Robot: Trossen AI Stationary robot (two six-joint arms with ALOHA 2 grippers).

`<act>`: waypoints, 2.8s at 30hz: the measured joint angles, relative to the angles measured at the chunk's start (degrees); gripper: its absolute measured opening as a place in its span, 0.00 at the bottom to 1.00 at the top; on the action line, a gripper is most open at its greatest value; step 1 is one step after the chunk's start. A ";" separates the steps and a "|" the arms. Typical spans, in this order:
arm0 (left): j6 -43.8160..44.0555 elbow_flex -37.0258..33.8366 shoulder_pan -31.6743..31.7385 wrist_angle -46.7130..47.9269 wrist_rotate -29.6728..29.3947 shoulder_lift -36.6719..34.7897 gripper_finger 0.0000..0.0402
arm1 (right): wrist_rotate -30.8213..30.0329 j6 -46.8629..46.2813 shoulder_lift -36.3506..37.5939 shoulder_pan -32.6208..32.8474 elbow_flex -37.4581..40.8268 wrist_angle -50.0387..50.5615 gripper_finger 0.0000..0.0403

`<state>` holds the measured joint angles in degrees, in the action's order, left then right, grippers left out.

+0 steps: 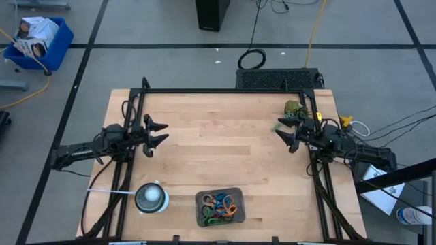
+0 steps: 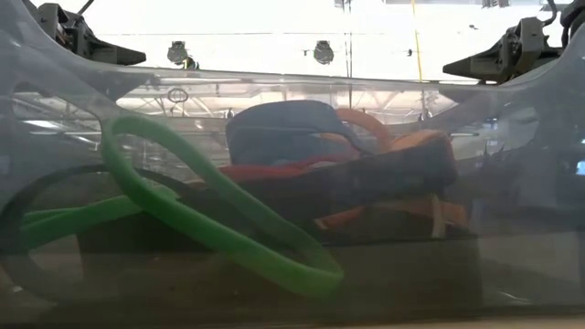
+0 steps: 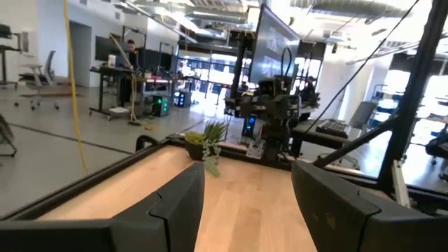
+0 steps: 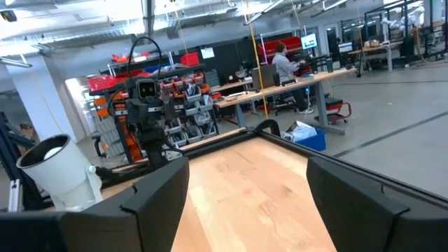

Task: Pick and place rubber bands into bin
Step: Return to Home Position

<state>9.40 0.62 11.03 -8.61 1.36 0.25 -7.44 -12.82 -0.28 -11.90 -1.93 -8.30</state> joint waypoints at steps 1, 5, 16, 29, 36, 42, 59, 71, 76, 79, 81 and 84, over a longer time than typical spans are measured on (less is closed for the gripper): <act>-0.12 0.00 0.00 0.19 -0.41 0.00 0.56 | 0.00 -0.03 0.20 0.00 0.00 0.51 0.71; -0.13 0.00 0.00 2.10 -1.68 0.00 0.56 | -0.05 0.00 0.20 0.00 0.00 0.51 0.71; 0.08 -0.02 0.00 4.10 -4.43 0.00 0.56 | 0.07 3.37 0.11 0.00 0.00 5.33 0.70; -0.25 -0.02 0.00 4.14 -4.42 0.11 0.56 | 0.09 3.45 0.11 0.00 0.02 5.77 0.70; -0.24 -0.02 0.00 4.14 -4.41 0.11 0.56 | 0.07 3.45 0.09 0.00 0.02 5.90 0.71; -0.22 -0.02 0.00 4.14 -4.41 0.11 0.56 | 0.07 3.44 0.10 0.00 0.02 5.95 0.70; -0.15 -0.02 0.00 4.14 -4.36 0.11 0.56 | 0.07 3.44 0.10 0.00 0.02 5.95 0.70; -0.16 -0.02 0.00 4.13 -4.35 0.11 0.56 | 0.06 3.45 0.11 0.00 0.04 5.97 0.70; -0.16 -0.02 0.00 4.14 -4.34 0.11 0.56 | 0.05 3.45 0.10 0.00 0.04 5.97 0.70; -0.16 -0.02 -0.01 4.12 -4.34 0.11 0.56 | 0.04 3.44 0.09 0.00 0.04 5.96 0.71; -0.16 -0.02 0.00 4.13 -4.34 0.11 0.56 | 0.05 3.45 0.11 0.00 0.04 5.95 0.71; -0.16 -0.02 0.00 4.12 -4.34 0.11 0.56 | 0.05 3.44 0.10 0.00 0.04 5.97 0.71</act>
<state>9.23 0.60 11.03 -4.49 -2.98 0.36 -7.39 -9.38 -0.18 -11.90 -1.89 -2.33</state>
